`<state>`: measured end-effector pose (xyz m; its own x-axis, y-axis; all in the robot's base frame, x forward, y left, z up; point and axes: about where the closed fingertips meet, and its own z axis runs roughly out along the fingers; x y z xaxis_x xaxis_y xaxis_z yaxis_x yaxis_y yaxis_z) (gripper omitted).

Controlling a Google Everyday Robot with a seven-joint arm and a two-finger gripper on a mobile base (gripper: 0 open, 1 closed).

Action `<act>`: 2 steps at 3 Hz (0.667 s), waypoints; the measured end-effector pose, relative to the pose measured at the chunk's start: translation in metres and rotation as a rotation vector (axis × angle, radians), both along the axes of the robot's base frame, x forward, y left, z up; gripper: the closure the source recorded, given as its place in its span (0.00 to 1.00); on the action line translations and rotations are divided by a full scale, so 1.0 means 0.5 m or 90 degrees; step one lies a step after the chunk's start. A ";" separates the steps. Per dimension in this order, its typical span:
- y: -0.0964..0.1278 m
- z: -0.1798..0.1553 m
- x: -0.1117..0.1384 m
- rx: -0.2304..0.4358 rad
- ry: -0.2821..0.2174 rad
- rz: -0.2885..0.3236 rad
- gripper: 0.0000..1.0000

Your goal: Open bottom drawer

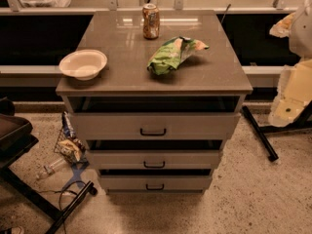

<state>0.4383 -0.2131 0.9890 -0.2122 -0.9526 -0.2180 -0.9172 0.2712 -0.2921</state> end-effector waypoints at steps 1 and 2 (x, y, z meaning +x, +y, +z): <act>0.000 0.000 0.000 0.000 0.000 0.000 0.00; 0.010 -0.028 0.010 0.034 -0.001 -0.004 0.00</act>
Offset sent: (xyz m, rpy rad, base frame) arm 0.0175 0.0143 -0.0472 0.1672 0.0107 -0.0172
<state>0.4435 -0.2079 0.9751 -0.2170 -0.9384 -0.2689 -0.9150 0.2915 -0.2788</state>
